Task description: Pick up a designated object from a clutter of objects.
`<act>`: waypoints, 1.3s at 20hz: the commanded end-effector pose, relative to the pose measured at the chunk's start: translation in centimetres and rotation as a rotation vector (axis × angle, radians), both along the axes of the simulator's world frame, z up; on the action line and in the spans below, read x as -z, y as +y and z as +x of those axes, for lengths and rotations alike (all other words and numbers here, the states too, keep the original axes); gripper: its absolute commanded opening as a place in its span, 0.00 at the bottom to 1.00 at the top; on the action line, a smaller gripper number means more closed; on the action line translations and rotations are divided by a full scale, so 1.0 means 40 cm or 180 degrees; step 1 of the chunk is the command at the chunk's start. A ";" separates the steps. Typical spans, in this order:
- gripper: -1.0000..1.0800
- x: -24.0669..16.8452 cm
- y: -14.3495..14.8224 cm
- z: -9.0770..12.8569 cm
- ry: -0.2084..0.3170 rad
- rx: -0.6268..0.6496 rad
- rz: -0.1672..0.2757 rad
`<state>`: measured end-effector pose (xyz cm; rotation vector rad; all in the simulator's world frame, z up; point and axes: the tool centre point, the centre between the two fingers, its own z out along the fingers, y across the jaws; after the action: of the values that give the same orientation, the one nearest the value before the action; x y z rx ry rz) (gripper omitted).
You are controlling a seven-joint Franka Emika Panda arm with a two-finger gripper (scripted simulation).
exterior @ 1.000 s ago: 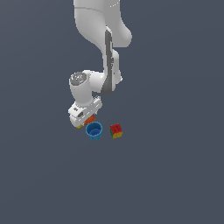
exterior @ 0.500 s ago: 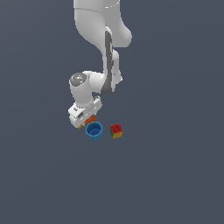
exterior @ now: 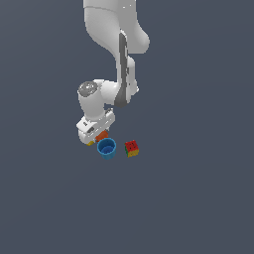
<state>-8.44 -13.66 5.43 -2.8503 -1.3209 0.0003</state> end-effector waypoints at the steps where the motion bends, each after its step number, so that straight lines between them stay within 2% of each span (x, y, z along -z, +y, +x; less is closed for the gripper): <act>1: 0.00 -0.020 -0.002 0.008 -0.0008 0.0000 -0.0002; 10: 0.00 -0.144 -0.017 0.055 -0.0006 0.0001 -0.0004; 26: 0.00 -0.499 -0.059 0.192 -0.0003 0.0002 -0.0008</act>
<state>-1.32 -15.85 23.89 -2.8524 -1.3206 0.0019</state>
